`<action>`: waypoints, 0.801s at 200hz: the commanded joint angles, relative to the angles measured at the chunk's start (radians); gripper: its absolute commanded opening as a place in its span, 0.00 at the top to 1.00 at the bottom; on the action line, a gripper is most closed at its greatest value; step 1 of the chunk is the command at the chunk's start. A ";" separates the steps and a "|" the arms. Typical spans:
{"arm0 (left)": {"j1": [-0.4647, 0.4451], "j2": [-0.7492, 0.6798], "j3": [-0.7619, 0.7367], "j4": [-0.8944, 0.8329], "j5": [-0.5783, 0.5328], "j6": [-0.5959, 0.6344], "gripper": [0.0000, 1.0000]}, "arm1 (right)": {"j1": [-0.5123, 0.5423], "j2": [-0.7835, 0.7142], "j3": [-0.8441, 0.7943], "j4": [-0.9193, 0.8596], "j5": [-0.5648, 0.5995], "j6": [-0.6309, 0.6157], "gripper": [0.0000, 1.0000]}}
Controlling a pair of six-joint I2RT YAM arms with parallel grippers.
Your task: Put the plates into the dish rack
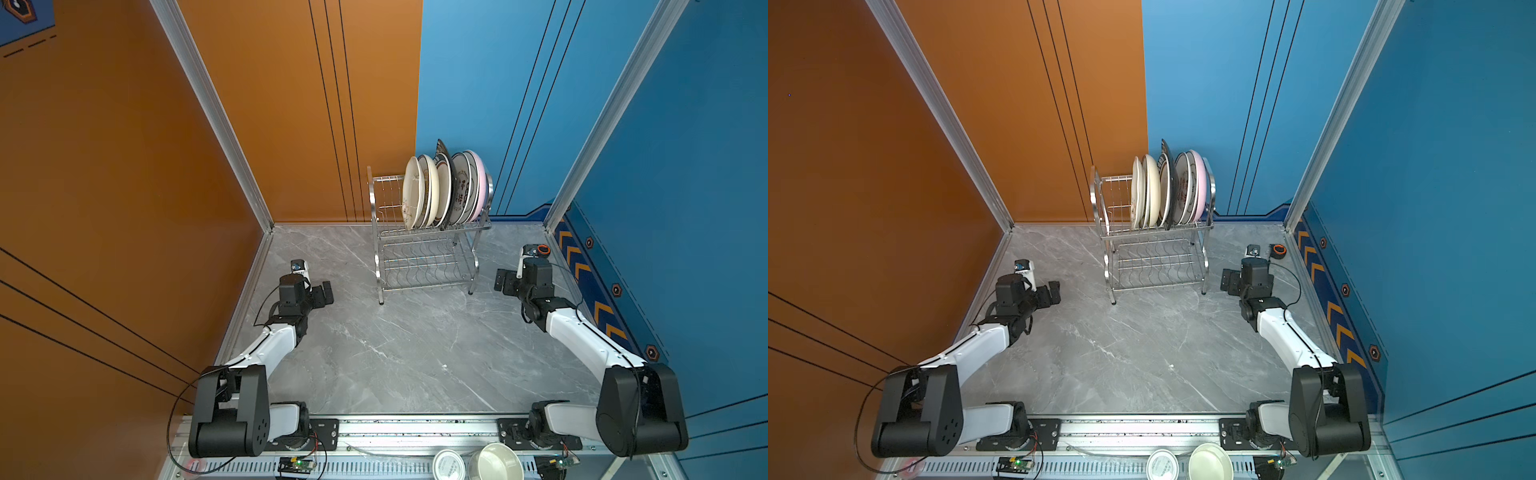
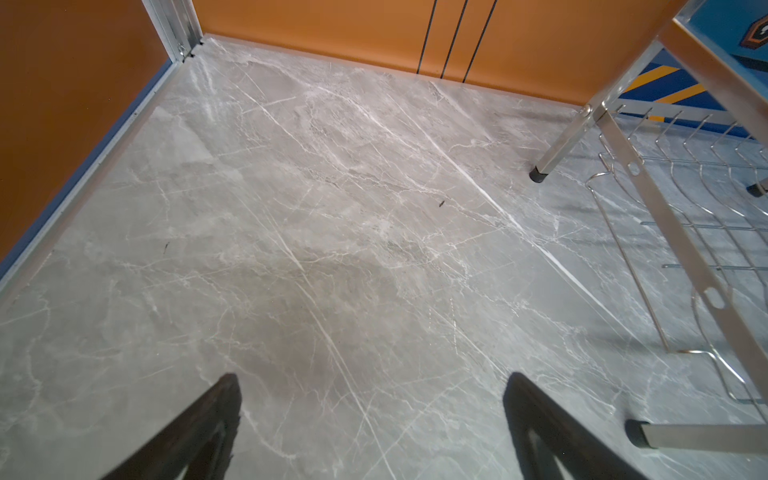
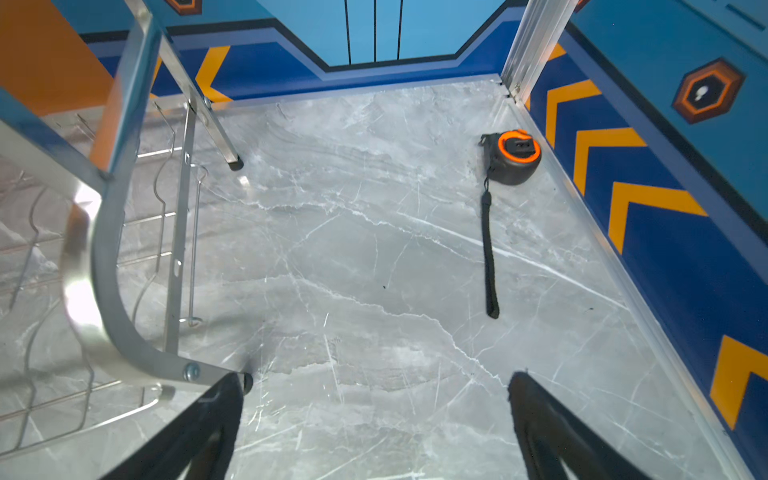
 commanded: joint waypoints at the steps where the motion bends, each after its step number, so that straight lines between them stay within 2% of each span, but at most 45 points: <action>1: -0.011 0.004 -0.062 0.165 -0.065 0.057 0.00 | -0.005 0.001 -0.082 0.205 -0.017 -0.035 0.00; 31: -0.033 0.027 -0.115 0.275 -0.095 0.111 0.00 | -0.017 0.006 -0.190 0.359 -0.033 -0.040 0.00; 67: -0.042 0.072 -0.166 0.417 -0.134 0.118 0.01 | -0.029 0.033 -0.232 0.448 -0.062 -0.068 0.00; 95: -0.059 0.102 -0.175 0.475 -0.156 0.147 0.01 | -0.059 0.049 -0.302 0.602 -0.097 -0.077 0.00; 160: -0.039 0.246 -0.226 0.714 -0.214 0.106 0.01 | -0.081 0.182 -0.408 0.914 -0.123 -0.066 0.00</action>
